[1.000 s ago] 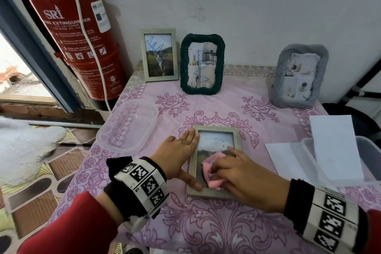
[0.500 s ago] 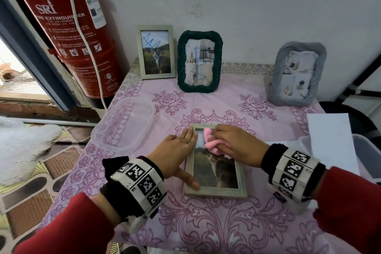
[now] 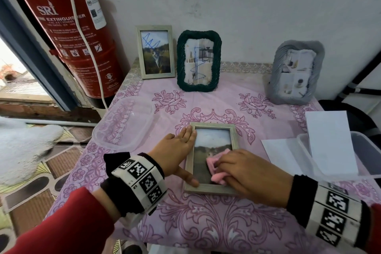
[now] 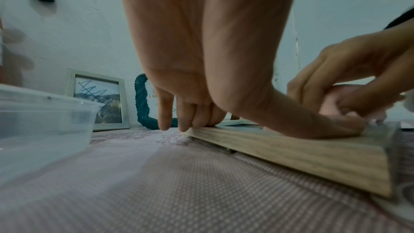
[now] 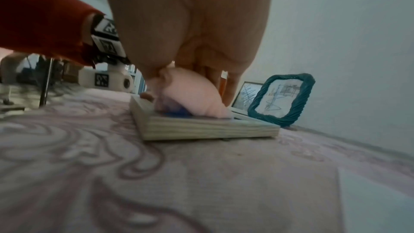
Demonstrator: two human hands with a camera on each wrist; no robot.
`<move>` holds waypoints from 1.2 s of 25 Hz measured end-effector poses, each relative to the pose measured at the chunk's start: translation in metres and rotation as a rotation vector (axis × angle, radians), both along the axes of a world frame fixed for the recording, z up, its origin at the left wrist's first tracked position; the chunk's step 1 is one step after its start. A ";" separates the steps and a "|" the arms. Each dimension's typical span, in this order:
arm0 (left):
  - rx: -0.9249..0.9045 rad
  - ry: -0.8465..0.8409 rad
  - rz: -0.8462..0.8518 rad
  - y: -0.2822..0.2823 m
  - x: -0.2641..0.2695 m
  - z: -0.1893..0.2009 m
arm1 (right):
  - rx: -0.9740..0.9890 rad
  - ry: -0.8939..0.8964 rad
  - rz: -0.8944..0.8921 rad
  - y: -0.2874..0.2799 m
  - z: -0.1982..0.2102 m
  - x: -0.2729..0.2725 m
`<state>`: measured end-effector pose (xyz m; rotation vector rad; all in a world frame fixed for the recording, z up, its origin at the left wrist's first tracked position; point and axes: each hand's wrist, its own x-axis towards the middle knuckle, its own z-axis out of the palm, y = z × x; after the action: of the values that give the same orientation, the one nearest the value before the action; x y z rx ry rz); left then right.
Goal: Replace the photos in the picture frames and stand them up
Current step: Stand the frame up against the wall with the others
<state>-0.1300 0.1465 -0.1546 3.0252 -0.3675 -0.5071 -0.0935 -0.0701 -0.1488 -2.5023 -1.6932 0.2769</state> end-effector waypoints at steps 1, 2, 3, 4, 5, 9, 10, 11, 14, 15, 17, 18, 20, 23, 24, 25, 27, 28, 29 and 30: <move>-0.009 -0.002 -0.002 0.001 -0.001 0.000 | -0.037 -0.058 -0.007 0.001 0.001 0.004; -0.016 -0.005 -0.005 0.001 -0.001 0.000 | -0.066 -0.093 -0.027 0.002 0.001 0.010; -0.023 -0.008 -0.006 0.001 0.000 -0.001 | -0.084 -0.110 -0.060 0.005 0.001 0.018; -0.031 -0.010 -0.006 0.002 0.000 -0.001 | -0.091 -0.120 -0.089 0.010 0.000 0.026; -0.037 -0.010 -0.008 0.002 0.000 -0.001 | -0.096 -0.123 -0.113 0.016 -0.001 0.035; -0.035 -0.009 -0.020 0.002 0.002 -0.003 | -0.059 -0.042 -0.139 0.042 -0.002 0.053; -0.033 -0.009 -0.023 0.002 0.003 -0.003 | -0.025 0.002 -0.124 0.045 -0.002 0.052; -0.029 -0.010 -0.027 0.002 0.003 -0.003 | 0.001 0.051 -0.108 0.047 -0.002 0.048; -0.013 -0.008 -0.024 0.001 0.002 -0.003 | 0.042 0.159 -0.033 0.048 -0.004 0.026; -0.009 -0.008 -0.018 0.000 0.002 -0.003 | 0.059 0.182 0.004 0.044 -0.005 0.016; 0.000 -0.013 -0.010 0.000 0.002 -0.003 | 0.104 0.186 0.070 0.029 -0.005 0.003; -0.003 -0.013 -0.011 0.000 0.002 -0.003 | 0.117 0.168 0.072 0.019 -0.005 0.002; -0.020 -0.003 -0.014 0.001 0.002 -0.003 | 0.052 0.095 0.047 0.000 -0.002 0.004; -0.039 -0.004 -0.021 0.004 0.000 -0.004 | -0.100 -0.021 0.077 -0.007 0.004 0.018; -0.047 -0.005 -0.024 0.004 0.000 -0.004 | -0.123 -0.041 0.075 -0.005 0.005 0.024; -0.052 -0.004 -0.023 0.004 -0.001 -0.005 | -0.125 -0.058 0.059 -0.002 0.007 0.031; -0.055 -0.009 -0.021 0.004 0.000 -0.005 | -0.129 -0.099 0.014 0.008 0.008 0.047; -0.053 -0.010 -0.023 0.004 0.000 -0.005 | -0.139 -0.115 -0.009 0.015 0.008 0.053; -0.048 -0.008 -0.026 0.003 0.001 -0.005 | -0.136 -0.121 -0.036 0.022 0.008 0.057; -0.040 -0.007 -0.027 0.003 0.001 -0.005 | -0.127 -0.117 -0.070 0.030 0.007 0.059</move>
<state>-0.1288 0.1496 -0.1594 2.9876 -0.4146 -0.4852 -0.0346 -0.0406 -0.1418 -2.7132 -1.6749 0.2440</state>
